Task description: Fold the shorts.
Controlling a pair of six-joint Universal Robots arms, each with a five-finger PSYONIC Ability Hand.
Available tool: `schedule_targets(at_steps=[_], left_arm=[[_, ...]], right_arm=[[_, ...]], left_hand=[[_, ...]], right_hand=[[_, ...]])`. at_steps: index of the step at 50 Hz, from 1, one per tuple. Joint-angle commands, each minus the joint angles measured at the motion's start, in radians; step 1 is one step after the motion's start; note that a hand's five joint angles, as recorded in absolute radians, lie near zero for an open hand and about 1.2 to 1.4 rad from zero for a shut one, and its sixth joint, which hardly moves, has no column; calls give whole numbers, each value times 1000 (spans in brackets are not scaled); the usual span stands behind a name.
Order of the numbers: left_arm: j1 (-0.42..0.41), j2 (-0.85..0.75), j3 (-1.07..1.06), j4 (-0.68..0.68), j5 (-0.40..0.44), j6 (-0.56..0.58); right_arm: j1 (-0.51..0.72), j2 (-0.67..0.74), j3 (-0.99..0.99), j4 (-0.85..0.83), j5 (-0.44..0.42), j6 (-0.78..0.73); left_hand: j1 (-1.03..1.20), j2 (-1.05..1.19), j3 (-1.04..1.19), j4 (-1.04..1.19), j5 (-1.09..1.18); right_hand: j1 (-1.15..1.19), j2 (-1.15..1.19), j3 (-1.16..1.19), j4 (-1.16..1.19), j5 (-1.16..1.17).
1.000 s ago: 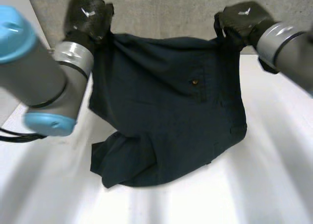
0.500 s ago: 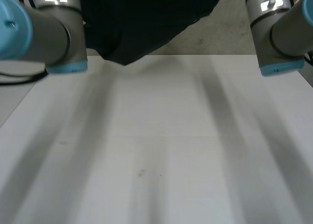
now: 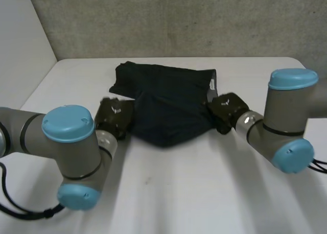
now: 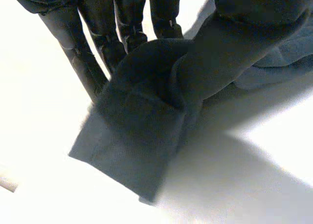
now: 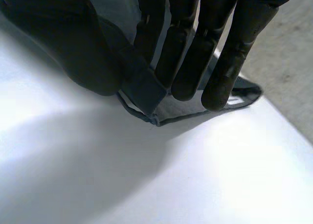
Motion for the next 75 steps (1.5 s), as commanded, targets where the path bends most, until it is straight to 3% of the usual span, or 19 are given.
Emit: schedule_targets(at_steps=[1, 11, 17, 22, 26, 32, 38, 46, 56, 64, 65, 66, 67, 69, 75], left_arm=[[-3, 94, -73, -182, -3, -7], [-25, 220, -264, -309, -3, 0], [-74, 294, -346, -421, -7, 9], [-91, 375, -383, -558, -9, 149], [-82, 394, -370, -547, -18, 291], [-65, 365, -262, -417, -26, 337], [-60, 220, -104, -129, -15, 345], [-58, -57, 177, 172, 25, 357], [-26, -448, 626, 200, 177, 352], [-20, -614, 785, 203, 258, 342], [-22, -617, 783, 204, 264, 342], [-22, -617, 782, 206, 273, 342], [-25, -617, 777, 211, 275, 342], [-28, -616, 765, 218, 274, 340], [-32, -497, 653, 273, 264, 313]], right_arm=[[-11, -194, 227, 75, -39, -47], [-15, -358, 511, 185, -63, -209], [-58, -455, 642, 347, -60, -361], [-66, -529, 695, 518, -71, -461], [-70, -539, 681, 576, -83, -481], [-66, -526, 588, 477, -115, -379], [-63, -455, 479, 323, -68, -257], [-52, -362, 342, 113, 131, -251], [-54, -135, 181, -89, 199, -260], [-60, 7, 84, -182, 257, -262], [-58, 14, 80, -180, 270, -263], [-58, 19, 77, -182, 288, -257], [-58, 16, 77, -188, 299, -251], [-58, 7, 80, -194, 317, -245], [-63, -130, 124, -254, 323, -156]], left_hand=[[266, 195, 202, 192, 217], [266, 195, 202, 192, 217], [266, 195, 202, 192, 217], [266, 195, 202, 192, 217], [266, 195, 202, 192, 217], [266, 195, 202, 192, 217], [266, 195, 202, 192, 217], [266, 195, 202, 192, 217], [266, 195, 202, 192, 217], [266, 195, 202, 192, 217], [165, 94, 100, 91, 116], [-16, -87, -81, -90, -66], [-480, -551, -545, -554, -529], [-950, -1021, -1014, -1023, -999], [-956, -1027, -1020, -1029, -1005]], right_hand=[[436, 216, 217, 205, 254], [436, 216, 217, 205, 254], [436, 216, 217, 205, 254], [436, 216, 217, 205, 254], [436, 216, 217, 205, 254], [436, 216, 217, 205, 254], [436, 216, 217, 205, 254], [436, 216, 217, 205, 254], [436, 216, 217, 205, 254], [436, 216, 217, 205, 254], [436, 216, 217, 205, 254], [161, -59, -58, -70, -21], [-165, -385, -383, -395, -347], [-720, -940, -939, -951, -902], [-786, -1006, -1005, -1017, -968]])
